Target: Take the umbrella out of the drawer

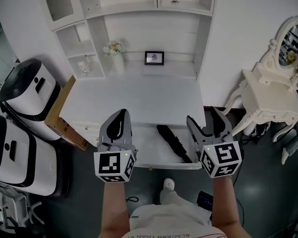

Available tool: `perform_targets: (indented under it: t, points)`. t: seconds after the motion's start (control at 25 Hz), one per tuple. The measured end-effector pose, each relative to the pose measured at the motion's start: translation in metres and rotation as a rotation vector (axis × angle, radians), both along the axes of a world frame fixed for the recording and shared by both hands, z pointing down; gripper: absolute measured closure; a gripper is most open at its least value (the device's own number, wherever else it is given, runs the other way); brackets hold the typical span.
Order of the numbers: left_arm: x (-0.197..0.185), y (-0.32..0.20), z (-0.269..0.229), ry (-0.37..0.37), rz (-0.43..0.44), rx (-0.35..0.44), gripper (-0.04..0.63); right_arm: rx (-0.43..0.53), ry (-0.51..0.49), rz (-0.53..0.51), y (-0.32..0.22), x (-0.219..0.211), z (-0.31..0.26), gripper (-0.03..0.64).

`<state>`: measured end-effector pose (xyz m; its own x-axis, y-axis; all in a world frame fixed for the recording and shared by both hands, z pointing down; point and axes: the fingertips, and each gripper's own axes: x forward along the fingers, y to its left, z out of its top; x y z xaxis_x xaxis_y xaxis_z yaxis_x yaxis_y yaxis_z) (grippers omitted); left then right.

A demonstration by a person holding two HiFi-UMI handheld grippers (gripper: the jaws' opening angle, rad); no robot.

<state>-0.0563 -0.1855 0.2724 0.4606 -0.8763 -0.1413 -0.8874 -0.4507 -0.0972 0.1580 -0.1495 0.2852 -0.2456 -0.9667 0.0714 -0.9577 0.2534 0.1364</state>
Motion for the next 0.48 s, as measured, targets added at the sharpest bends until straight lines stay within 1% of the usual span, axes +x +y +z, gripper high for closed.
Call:
perform_targets:
  t: [0.48]
  points:
    - [0.017, -0.091, 0.009, -0.001, -0.091, -0.032, 0.588, -0.05, 0.011, -0.073, -0.103, 0.026, 0.015, 0.305]
